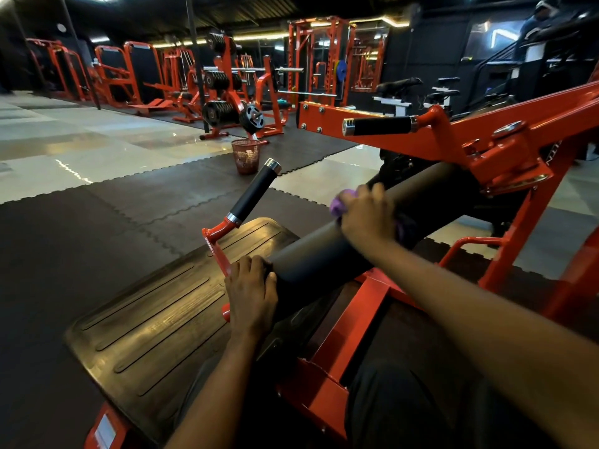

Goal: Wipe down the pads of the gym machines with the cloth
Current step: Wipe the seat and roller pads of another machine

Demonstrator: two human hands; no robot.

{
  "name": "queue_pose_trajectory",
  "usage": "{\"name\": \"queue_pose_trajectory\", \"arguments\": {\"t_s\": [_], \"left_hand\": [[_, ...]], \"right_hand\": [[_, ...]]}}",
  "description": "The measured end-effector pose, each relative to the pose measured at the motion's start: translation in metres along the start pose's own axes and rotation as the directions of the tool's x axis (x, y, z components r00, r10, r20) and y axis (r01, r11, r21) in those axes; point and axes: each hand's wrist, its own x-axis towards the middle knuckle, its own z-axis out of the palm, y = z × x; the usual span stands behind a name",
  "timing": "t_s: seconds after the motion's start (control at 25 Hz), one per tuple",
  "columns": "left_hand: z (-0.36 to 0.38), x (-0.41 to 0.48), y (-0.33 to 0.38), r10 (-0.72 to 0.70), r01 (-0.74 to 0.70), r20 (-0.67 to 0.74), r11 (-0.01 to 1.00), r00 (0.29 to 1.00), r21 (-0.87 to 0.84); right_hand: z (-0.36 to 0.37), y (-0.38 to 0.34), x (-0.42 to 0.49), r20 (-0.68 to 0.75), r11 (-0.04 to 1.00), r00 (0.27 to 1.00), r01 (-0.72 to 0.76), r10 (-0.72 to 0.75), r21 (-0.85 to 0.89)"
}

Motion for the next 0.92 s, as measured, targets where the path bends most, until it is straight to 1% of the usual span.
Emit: {"name": "queue_pose_trajectory", "arguments": {"t_s": [0.12, 0.2, 0.28, 0.36, 0.48, 0.56, 0.68, 0.72, 0.8, 0.88, 0.92], "left_hand": [[-0.005, -0.001, -0.003, 0.001, -0.002, -0.014, 0.999, 1.000, -0.041], [-0.008, -0.002, -0.003, -0.001, 0.000, -0.012, 0.998, 1.000, -0.061], [-0.012, 0.004, 0.000, 0.012, -0.012, -0.006, 0.998, 1.000, -0.061], [-0.016, 0.014, 0.003, 0.021, -0.020, 0.020, 0.998, 1.000, -0.064], [-0.018, 0.030, 0.004, 0.052, -0.049, 0.077, 0.998, 0.996, -0.044], [-0.016, 0.040, 0.005, 0.084, -0.080, 0.122, 0.996, 0.989, -0.034], [-0.005, 0.056, 0.011, 0.098, -0.090, 0.192, 0.995, 0.976, -0.048], [0.001, 0.060, 0.014, 0.096, -0.086, 0.213, 0.995, 0.972, -0.058], [0.012, 0.072, 0.023, 0.084, -0.073, 0.211, 0.996, 0.974, -0.058], [0.022, 0.090, 0.034, 0.044, -0.045, 0.184, 0.999, 0.982, 0.002], [0.027, 0.100, 0.039, 0.023, -0.034, 0.183, 0.998, 0.983, 0.058]], "right_hand": [[0.012, -0.064, -0.049, 0.037, 0.988, 0.989, 0.143, -0.146, 0.065], [0.016, -0.075, -0.064, 0.040, 0.972, 0.975, 0.213, -0.217, 0.095], [0.008, -0.066, -0.055, 0.037, 0.966, 0.971, 0.231, -0.237, 0.115], [0.002, -0.050, -0.041, 0.039, 0.979, 0.986, 0.157, -0.163, 0.131], [-0.009, -0.010, -0.009, -0.026, 0.996, 1.000, 0.007, -0.004, 0.084], [-0.020, 0.030, 0.017, -0.066, 0.994, 0.992, -0.102, 0.104, 0.033], [-0.030, 0.088, 0.049, -0.112, 0.975, 0.968, -0.221, 0.223, 0.033], [-0.029, 0.093, 0.052, -0.127, 0.972, 0.963, -0.235, 0.236, 0.029], [-0.021, 0.078, 0.049, -0.128, 0.970, 0.962, -0.244, 0.240, -0.010], [-0.012, 0.052, 0.044, -0.114, 0.975, 0.970, -0.218, 0.212, -0.039], [-0.008, 0.039, 0.040, -0.099, 0.984, 0.981, -0.175, 0.169, -0.047]]}}
